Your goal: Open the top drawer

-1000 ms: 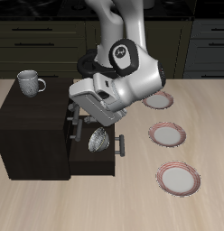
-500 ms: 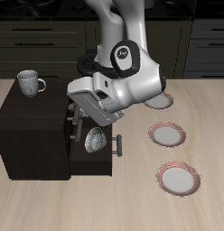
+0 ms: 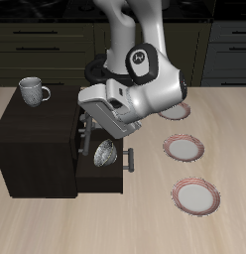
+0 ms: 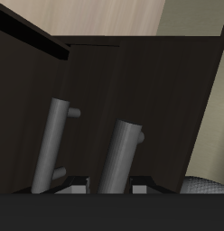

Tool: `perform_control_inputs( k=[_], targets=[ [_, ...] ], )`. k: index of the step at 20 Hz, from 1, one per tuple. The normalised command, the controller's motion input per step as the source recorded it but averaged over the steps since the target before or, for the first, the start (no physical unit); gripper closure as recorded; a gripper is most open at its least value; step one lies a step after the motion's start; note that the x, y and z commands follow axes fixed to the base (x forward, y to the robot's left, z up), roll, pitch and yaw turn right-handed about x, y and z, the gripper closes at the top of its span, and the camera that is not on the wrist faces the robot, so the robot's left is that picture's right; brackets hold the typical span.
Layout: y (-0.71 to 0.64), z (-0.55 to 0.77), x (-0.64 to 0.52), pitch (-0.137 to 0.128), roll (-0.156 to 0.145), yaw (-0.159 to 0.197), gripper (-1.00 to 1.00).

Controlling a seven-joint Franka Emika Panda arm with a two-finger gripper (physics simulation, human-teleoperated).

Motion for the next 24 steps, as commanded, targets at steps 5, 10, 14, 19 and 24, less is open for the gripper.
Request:
perform_control_inputs(
  k=[5,10,14,19,24],
  targets=[
    [0.41,0.04,0.07,-0.006,0.055,-0.016,1.0],
    [0.61,0.03,0.06,-0.028,0.094,0.002,1.0],
    [0.43,0.05,0.0,-0.005,0.074,-0.016,1.0],
    [0.56,0.07,-0.06,-0.021,0.082,-0.008,1.0],
    [0.51,0.04,-0.02,-0.006,0.079,-0.011,1.0]
  ],
)
